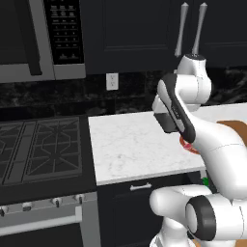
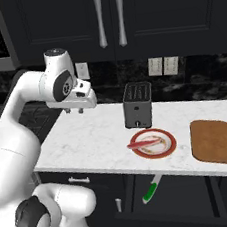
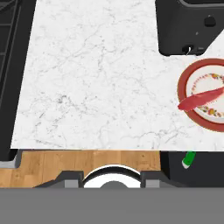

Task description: Pick up the knife from the drawer and place it on the cutting board. Then place the meat from the plate to the cutting board.

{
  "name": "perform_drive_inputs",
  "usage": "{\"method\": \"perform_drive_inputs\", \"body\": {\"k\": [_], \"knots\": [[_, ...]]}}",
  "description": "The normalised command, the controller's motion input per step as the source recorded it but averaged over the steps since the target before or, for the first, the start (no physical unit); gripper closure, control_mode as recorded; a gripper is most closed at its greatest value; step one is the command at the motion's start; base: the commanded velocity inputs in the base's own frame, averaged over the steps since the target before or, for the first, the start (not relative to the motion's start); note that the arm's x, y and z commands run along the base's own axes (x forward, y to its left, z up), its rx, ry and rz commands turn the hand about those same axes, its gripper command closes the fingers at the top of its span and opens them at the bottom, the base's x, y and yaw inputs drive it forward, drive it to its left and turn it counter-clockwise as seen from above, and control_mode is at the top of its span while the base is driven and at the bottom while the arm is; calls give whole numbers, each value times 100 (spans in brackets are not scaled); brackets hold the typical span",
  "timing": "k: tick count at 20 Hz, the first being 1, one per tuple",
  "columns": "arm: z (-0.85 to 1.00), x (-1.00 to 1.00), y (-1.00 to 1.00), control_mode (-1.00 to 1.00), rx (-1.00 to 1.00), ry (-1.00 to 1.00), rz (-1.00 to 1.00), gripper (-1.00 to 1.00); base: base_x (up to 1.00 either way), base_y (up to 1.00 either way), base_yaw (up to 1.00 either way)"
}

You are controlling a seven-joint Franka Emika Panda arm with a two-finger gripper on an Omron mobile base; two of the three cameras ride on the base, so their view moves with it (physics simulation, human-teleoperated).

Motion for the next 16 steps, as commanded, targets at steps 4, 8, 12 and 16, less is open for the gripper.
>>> {"method": "perform_drive_inputs", "body": {"k": [4,8,12,16], "knots": [[-5,-38,-19,-100,5,-4,-4,-100,0,0,0],[-65,-99,-60,-100,16,-17,-24,-100,0,0,0],[-95,-74,-86,-100,13,-5,-25,-100,0,0,0],[-22,-29,-100,-100,16,14,-24,-100,0,0,0]]}}
